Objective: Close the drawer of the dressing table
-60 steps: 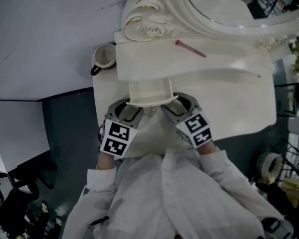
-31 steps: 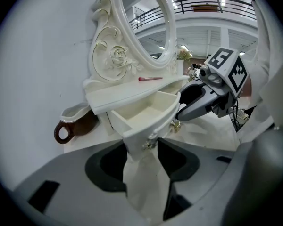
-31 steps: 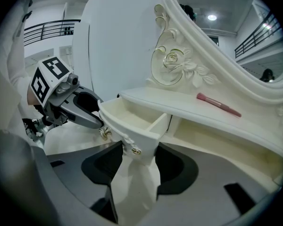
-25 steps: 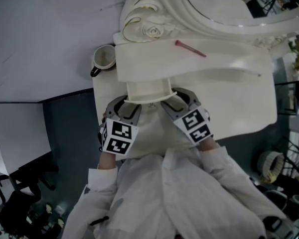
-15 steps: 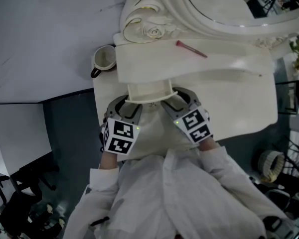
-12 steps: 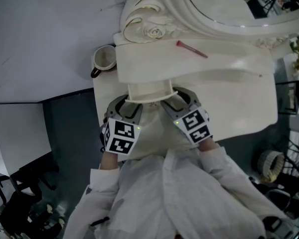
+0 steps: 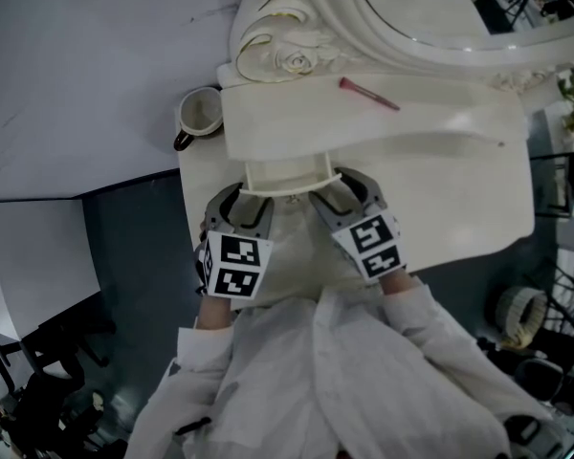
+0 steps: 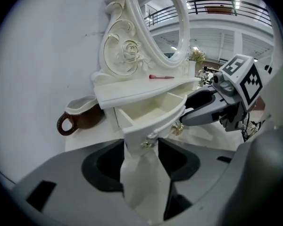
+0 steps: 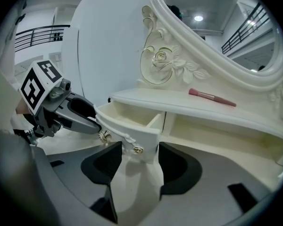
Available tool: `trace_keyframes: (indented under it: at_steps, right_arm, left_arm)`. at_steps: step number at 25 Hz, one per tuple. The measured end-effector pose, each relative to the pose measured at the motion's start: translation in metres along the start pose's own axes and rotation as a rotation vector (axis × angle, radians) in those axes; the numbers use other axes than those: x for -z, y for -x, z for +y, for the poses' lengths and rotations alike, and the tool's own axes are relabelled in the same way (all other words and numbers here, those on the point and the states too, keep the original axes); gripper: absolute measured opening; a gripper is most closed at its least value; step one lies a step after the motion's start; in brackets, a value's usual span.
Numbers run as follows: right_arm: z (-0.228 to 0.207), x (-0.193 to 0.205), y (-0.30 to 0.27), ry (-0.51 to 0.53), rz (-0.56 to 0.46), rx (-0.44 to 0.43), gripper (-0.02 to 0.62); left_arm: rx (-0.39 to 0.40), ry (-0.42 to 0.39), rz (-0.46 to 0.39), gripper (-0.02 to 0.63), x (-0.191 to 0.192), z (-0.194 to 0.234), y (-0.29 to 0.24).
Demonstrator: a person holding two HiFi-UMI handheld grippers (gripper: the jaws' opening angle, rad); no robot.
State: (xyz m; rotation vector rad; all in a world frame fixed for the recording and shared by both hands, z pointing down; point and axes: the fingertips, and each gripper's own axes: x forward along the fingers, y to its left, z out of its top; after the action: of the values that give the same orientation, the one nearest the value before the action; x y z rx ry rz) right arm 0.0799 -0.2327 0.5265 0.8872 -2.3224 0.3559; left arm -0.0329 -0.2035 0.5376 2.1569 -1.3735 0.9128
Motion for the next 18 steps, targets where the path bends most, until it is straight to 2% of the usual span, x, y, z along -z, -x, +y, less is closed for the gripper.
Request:
trace_keyframes:
  at_steps: [18]
  right_arm:
    - [-0.0096, -0.0052, -0.0028, -0.063, -0.043, 0.044, 0.218]
  left_arm:
    - [-0.028, 0.084, 0.001, 0.209, -0.0028, 0.0066, -0.0053]
